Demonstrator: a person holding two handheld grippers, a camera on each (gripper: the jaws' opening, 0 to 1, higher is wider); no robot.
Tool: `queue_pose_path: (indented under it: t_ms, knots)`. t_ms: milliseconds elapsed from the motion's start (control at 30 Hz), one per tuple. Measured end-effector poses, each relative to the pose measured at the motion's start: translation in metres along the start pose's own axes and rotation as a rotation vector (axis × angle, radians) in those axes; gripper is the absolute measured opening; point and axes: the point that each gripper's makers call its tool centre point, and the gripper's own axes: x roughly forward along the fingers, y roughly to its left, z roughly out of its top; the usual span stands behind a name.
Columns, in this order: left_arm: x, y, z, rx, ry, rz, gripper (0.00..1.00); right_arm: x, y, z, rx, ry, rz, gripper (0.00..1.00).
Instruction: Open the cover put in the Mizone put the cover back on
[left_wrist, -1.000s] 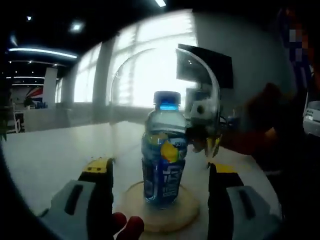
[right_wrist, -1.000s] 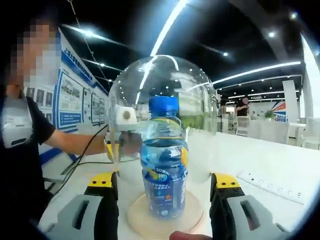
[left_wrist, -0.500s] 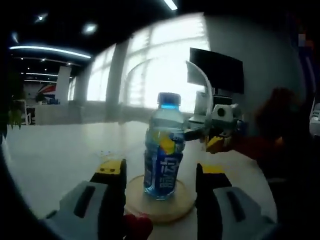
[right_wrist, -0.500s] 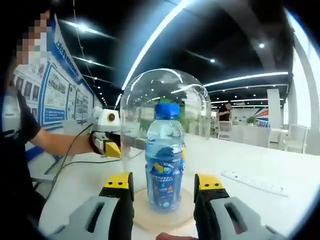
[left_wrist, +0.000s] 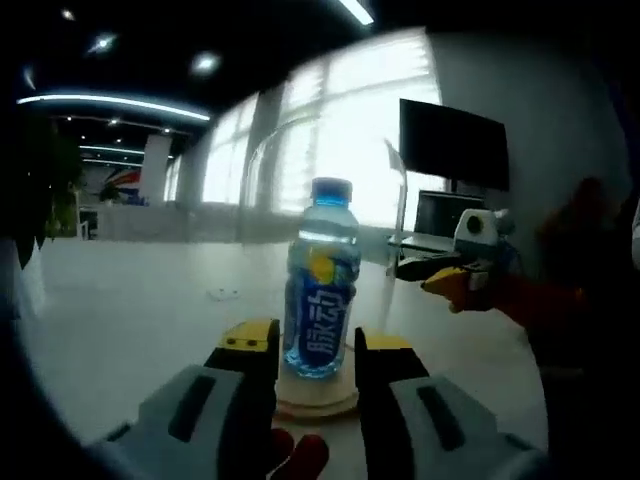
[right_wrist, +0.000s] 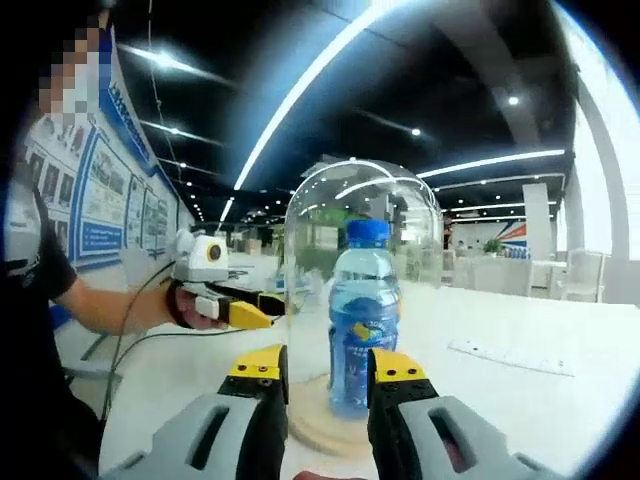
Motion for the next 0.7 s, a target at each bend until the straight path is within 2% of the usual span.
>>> queue_pose_path:
  t_ms: [167,333,533,700]
  knots:
    - [-0.016,-0.007,-0.005,0.007,-0.001,0.058,0.21,-0.016,0.009,-0.006,0.011,0.002,-0.027,0.24]
    - [-0.031,-0.021,-0.006,-0.022,-0.021,0.068,0.19,-0.031,0.014,-0.013,0.022,0.013,-0.066,0.17]
    - [-0.048,-0.038,-0.009,-0.003,-0.052,0.091,0.16,-0.045,0.025,-0.029,0.032,0.023,-0.096,0.17]
    - [-0.058,-0.045,-0.025,0.007,-0.045,0.116,0.15,-0.06,0.029,-0.044,0.003,0.04,-0.141,0.17]
